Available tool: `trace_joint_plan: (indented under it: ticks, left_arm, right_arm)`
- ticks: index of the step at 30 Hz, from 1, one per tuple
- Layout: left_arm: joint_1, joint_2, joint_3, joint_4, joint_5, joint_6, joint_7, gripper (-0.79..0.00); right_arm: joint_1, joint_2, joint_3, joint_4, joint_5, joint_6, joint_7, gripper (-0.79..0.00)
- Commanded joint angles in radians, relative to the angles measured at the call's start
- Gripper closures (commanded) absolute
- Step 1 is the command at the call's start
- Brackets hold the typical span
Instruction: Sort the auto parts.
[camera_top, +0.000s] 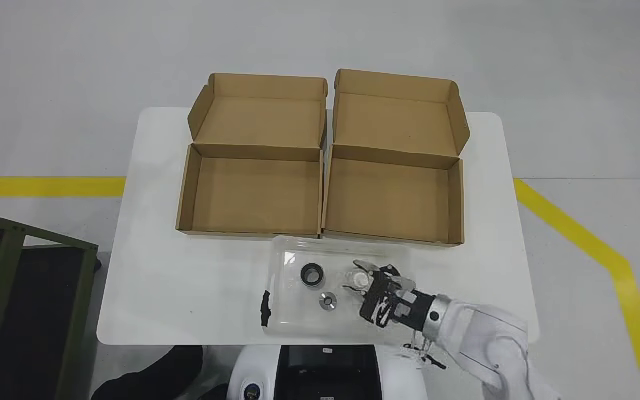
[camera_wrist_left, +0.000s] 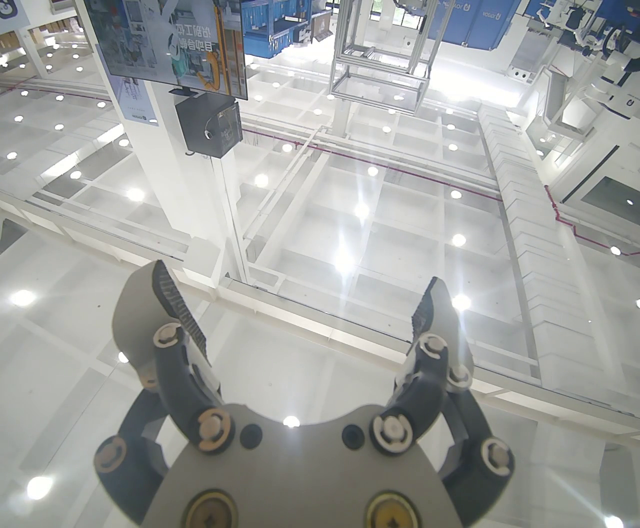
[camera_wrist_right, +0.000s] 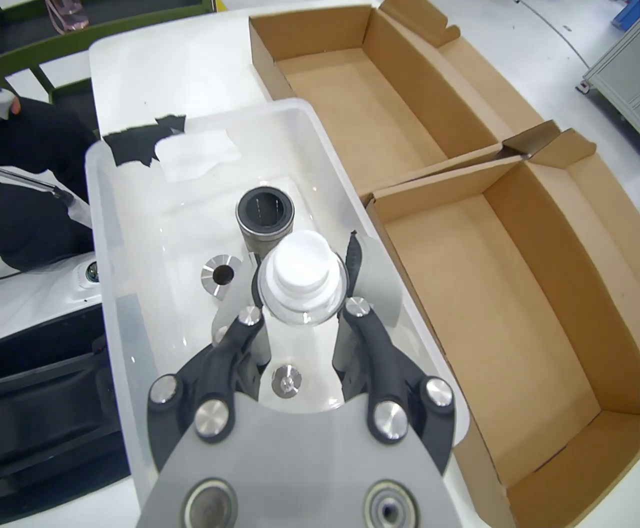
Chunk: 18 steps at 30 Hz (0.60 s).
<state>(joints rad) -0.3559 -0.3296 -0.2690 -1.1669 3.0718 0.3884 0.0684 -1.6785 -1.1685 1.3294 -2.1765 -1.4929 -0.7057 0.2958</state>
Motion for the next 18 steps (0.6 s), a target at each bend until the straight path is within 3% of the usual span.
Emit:
trace_joint_plan:
  ticks: [1, 18]
  left_arm:
    - [0.0, 0.0, 0.0, 0.0, 0.0, 0.0, 0.0, -0.785]
    - [0.0, 0.0, 0.0, 0.0, 0.0, 0.0, 0.0, -0.785]
  right_arm:
    - [-0.004, 0.001, 0.003, -0.004, 0.028, 0.004, -0.044, 0.0]
    - [0.137, -0.012, -0.068, 0.132, 0.398, -0.022, -0.314, 0.0]
